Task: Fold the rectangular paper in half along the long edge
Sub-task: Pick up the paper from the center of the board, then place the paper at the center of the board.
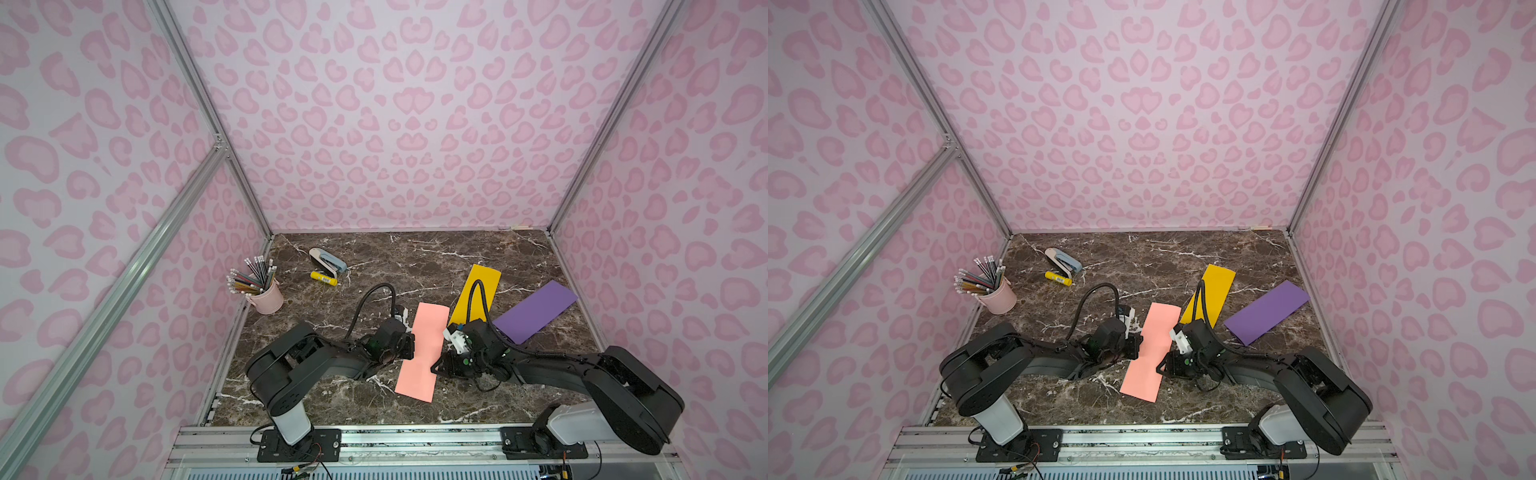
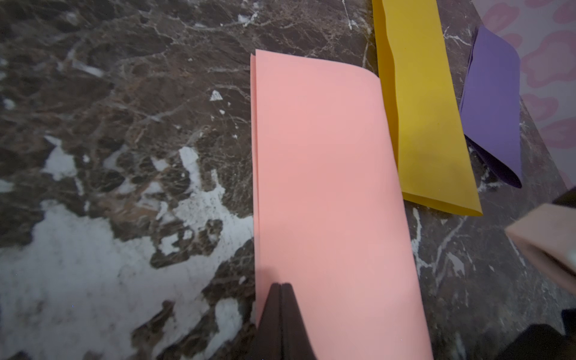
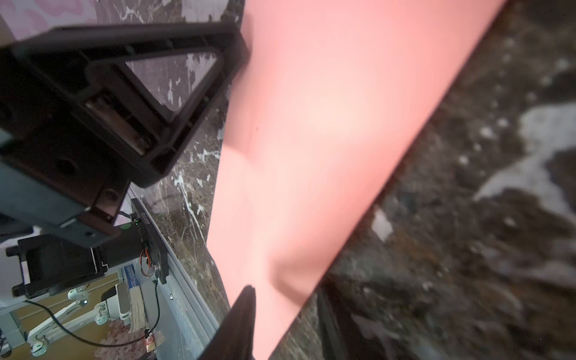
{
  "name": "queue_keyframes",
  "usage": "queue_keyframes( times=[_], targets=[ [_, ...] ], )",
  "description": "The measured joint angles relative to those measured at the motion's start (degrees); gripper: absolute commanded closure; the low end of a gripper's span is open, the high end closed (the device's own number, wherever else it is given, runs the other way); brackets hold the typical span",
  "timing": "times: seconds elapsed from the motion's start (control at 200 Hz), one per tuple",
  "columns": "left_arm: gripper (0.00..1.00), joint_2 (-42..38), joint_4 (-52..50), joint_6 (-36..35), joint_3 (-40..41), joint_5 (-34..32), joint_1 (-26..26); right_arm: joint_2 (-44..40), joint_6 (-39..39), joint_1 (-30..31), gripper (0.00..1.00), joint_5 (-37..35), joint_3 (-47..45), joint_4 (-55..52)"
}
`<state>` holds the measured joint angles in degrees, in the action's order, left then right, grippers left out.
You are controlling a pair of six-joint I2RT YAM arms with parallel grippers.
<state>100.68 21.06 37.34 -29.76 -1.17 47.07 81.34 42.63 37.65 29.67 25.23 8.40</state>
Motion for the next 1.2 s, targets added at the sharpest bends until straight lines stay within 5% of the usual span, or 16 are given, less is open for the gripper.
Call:
queue_keyframes(
  times=[0.295,0.49,0.69,0.725,0.78,1.085,1.2],
  targets=[
    [0.96,-0.28,-2.1,0.02,-0.96,-0.39,0.22,0.33,1.36,0.02,1.0,-3.8,0.61,0.04],
    [0.96,-2.23,-5.01,0.22,-1.49,-0.61,0.31,-1.31,1.4,0.02,1.0,-4.83,2.29,-2.25],
    [0.41,-15.15,-20.68,0.26,-2.86,-2.64,0.37,-1.86,-0.72,-0.26,1.0,-4.85,8.48,-6.73],
    [0.18,-18.58,-22.32,0.24,-3.63,-3.5,0.26,-1.62,-1.44,-0.59,1.0,-4.83,10.21,-8.0],
    [0.0,-24.46,-24.3,-0.11,-4.79,-5.09,0.02,-0.72,-2.64,-1.44,1.0,-5.01,12.55,-8.81],
    [0.04,-55.15,-36.85,-1.51,-7.54,-13.81,-2.73,9.07,-10.95,-14.32,1.0,-4.81,23.43,-16.31],
    [0.04,-61.99,-39.87,-2.14,-4.85,-17.86,-3.17,11.93,-13.51,-19.06,0.68,-4.98,25.4,-19.04]
  ],
)
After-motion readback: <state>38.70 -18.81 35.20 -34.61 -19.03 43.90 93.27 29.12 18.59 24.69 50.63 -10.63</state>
